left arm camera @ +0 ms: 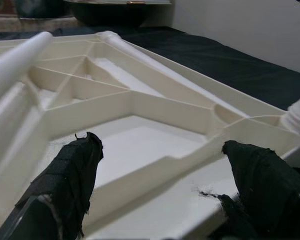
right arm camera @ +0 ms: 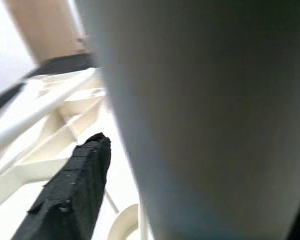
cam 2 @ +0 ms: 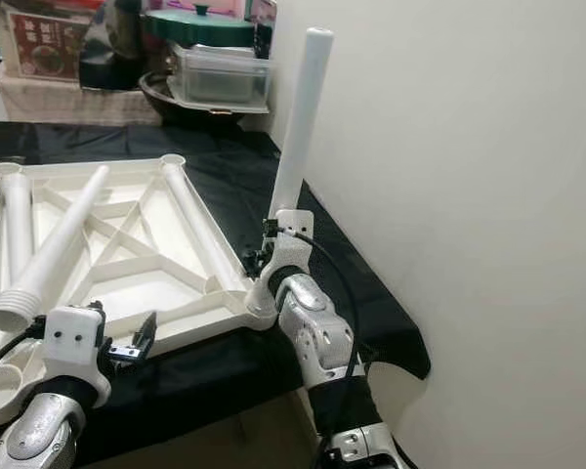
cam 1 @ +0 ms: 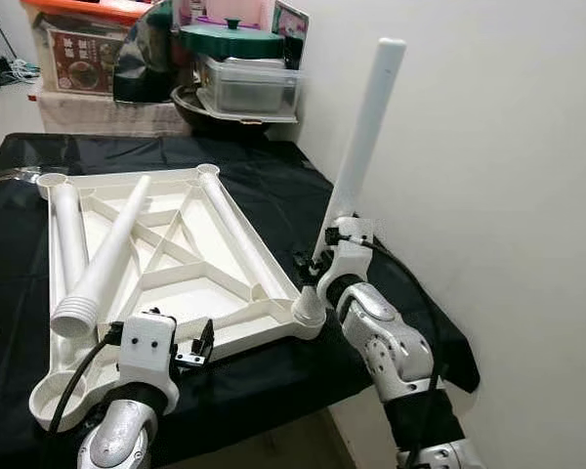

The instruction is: Building children table

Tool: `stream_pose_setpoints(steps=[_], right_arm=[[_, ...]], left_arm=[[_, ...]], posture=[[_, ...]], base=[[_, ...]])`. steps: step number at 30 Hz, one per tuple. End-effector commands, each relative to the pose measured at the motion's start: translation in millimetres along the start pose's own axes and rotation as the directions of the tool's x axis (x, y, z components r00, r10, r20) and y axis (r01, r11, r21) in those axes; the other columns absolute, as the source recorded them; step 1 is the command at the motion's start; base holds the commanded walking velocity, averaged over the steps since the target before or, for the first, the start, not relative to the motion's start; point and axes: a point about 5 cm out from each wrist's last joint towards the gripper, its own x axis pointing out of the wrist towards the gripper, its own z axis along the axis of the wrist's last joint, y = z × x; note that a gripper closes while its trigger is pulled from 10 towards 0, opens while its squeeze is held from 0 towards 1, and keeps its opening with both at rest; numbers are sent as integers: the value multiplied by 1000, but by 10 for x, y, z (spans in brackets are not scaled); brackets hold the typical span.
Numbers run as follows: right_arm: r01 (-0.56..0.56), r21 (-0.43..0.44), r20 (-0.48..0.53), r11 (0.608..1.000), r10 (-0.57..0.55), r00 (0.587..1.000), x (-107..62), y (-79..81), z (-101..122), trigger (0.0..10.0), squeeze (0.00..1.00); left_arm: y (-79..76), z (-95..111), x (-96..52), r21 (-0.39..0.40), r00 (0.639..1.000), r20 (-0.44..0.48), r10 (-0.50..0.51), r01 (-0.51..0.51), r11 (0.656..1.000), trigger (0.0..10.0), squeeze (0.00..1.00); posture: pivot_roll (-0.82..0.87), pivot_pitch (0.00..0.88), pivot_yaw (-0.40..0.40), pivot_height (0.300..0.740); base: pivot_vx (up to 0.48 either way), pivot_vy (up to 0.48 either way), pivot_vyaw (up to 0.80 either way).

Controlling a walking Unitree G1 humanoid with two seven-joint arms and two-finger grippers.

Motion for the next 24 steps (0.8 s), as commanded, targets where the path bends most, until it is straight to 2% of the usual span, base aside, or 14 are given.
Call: stream_pose_setpoints(steps=[1,3,5,7,11,12,13,14,15,16,18,19,23,24], right_arm=[[-143,10,1,990,143,990,44,196,50,10000,0],[-261,9,4,965,261,965,5,277,91,10000,0],[-570,-79,-36,818,569,822,-249,460,131,10000,0],[-703,-106,-102,703,696,711,-395,542,71,10000,0],[-724,-114,-144,680,710,690,-395,551,-32,10000,0],[-724,-114,-144,680,710,690,-395,551,-32,10000,0],[-713,-106,-150,693,698,701,-360,554,-79,4118,0],[-713,-106,-150,693,698,701,-360,554,-79,4118,0],[-678,-105,-154,727,662,733,-303,543,-117,0,0],[-678,-105,-154,727,662,733,-303,543,-117,0,0],[-335,-84,-124,939,323,938,-1,291,-166,0,0],[-187,-67,-121,980,178,977,71,183,-190,0,0],[134,-25,-133,991,-136,982,82,-140,-246,0,0],[270,-11,-145,963,-269,952,53,-288,-281,0,0]], left_arm=[[-34,-15,8,-4,1000,-5,-10,10,1000,10000,0],[-32,-15,9,-3,1000,-5,-10,10,1000,10000,0],[-29,-14,13,-1,1000,-4,-10,10,1000,10000,0],[-26,-11,18,1,1000,-2,-10,10,1000,10000,0],[-17,-5,22,4,1000,0,-7,7,1000,10000,0],[-17,-5,22,4,1000,0,-7,7,1000,10000,0],[-8,1,25,7,1000,2,-4,4,1000,10000,0],[-8,1,25,7,1000,2,-4,4,1000,10000,0],[-1,4,27,8,1000,3,0,0,1000,10000,0],[-1,4,27,8,1000,3,0,0,1000,10000,0],[6,3,25,11,1000,3,2,-2,1000,10000,0],[8,1,24,11,1000,2,2,-2,1000,10000,0],[7,-3,22,13,1000,1,1,-1,1000,10000,0],[5,-3,20,13,1000,1,0,0,1000,10000,0]], posture=[[186,0,-186,740],[186,0,-187,740],[187,0,-187,740],[189,0,-188,740],[202,0,-195,740],[202,0,-195,740],[206,0,-197,740],[206,0,-197,740],[206,0,-197,740],[206,0,-197,740],[205,0,-196,740],[205,0,-196,740],[204,0,-193,740],[205,0,-192,740]], base=[[0,0,0],[0,0,0],[0,0,0],[0,0,0],[0,0,0],[0,0,0],[0,0,0],[0,0,0],[0,0,0],[0,0,0],[0,0,0],[0,0,0],[0,0,0],[0,0,0]])
